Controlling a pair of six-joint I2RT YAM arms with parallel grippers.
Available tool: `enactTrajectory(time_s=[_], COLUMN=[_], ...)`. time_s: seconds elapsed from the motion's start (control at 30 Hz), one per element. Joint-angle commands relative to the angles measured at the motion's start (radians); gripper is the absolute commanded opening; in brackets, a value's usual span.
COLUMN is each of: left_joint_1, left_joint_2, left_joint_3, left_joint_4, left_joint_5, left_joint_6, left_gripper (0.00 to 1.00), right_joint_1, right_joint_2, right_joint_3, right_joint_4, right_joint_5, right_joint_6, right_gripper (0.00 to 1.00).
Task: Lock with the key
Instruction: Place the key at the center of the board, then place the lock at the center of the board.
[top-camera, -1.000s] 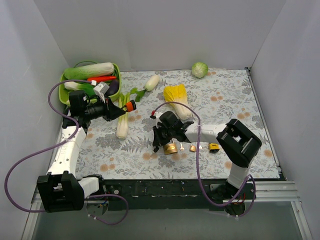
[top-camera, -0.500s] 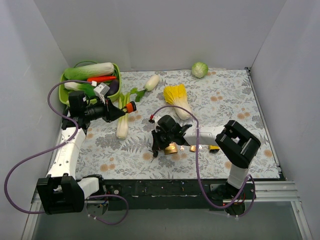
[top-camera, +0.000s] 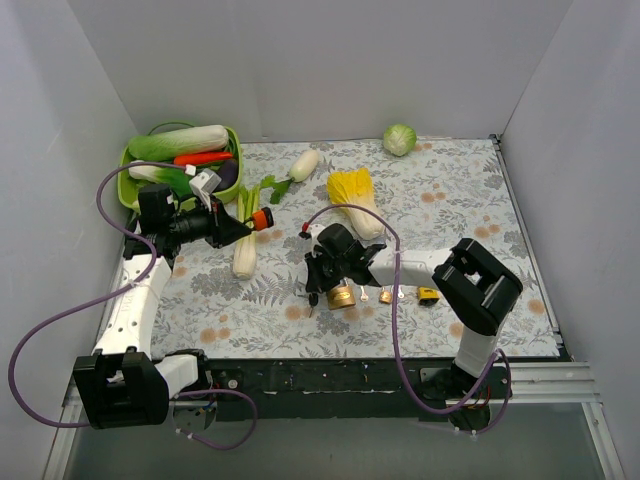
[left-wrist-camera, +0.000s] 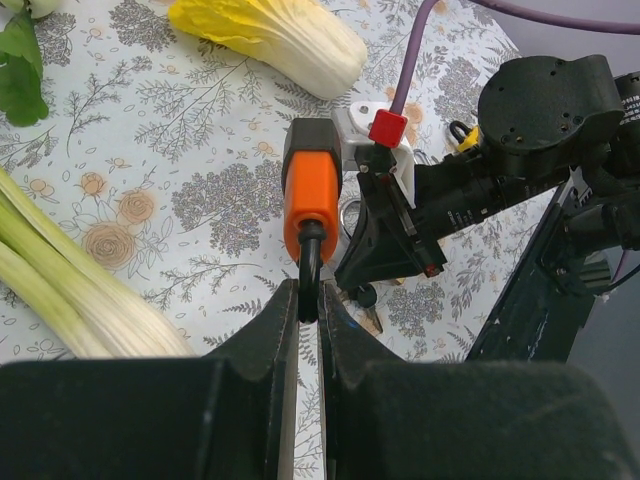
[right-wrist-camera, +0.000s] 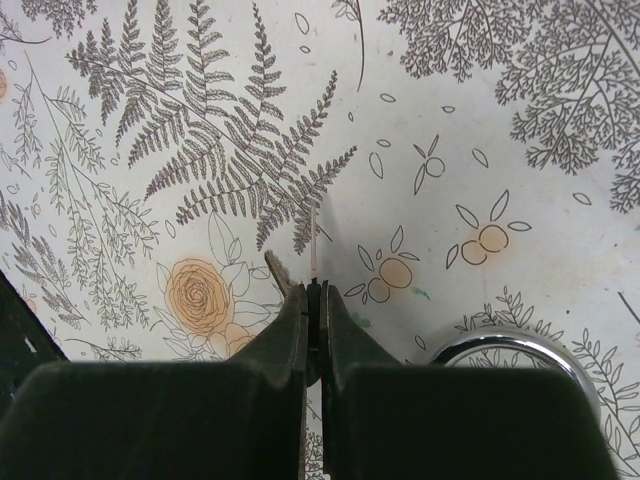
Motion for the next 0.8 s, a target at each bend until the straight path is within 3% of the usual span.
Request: enactTrajectory(time_s=[0.0,0.13,0.23,0.4,0.53,0.63,0.77], left_joint_1=[0.007,0.007,0.007,0.007,0.006,0.007,0.006], left_joint_2=[-0.028,-0.024,-0.013,-0.004,0.051,0.145,0.274], left_joint_3=[0.017,0.017,0.020,0.040,0.092,0.132,0.210], left_joint_4=[0.006,-0.015,-0.052,-0.158,-0.286,-0.411,-0.625], left_joint_5=[0.041,0.035,0.036,0.025,-0.014,-0.034,0.050], left_joint_6=[0.022,0.029,0.026,0.032,0.031,0.029,0.173], left_gripper=[0.00,0.00,0.00,0.00,0.00,0.00,0.00], right_joint_1=[-0.011,-0.011,-0.011,-0.011,-0.009,-0.005,0.005], right_joint_2=[0.012,0.005,-0.024,-0.087,-0.178,-0.236,-0.271], right_joint_3=[0.053,0.082,0.095,0.134,0.137,0.126,0.115], right_joint_4=[0.040,0.055,0.072,0.049,-0.006,-0.014,0.031], right_joint_5=[-0.002,-0.050,-0.082,-0.108,-0.108,-0.088,-0.065], right_joint_6=[-0.028,-0.037,-0.044,-0.089,-0.224,-0.465,-0.793], right_gripper=[0.05,0.38,0.51,0.63,0.70,0.73,0.75])
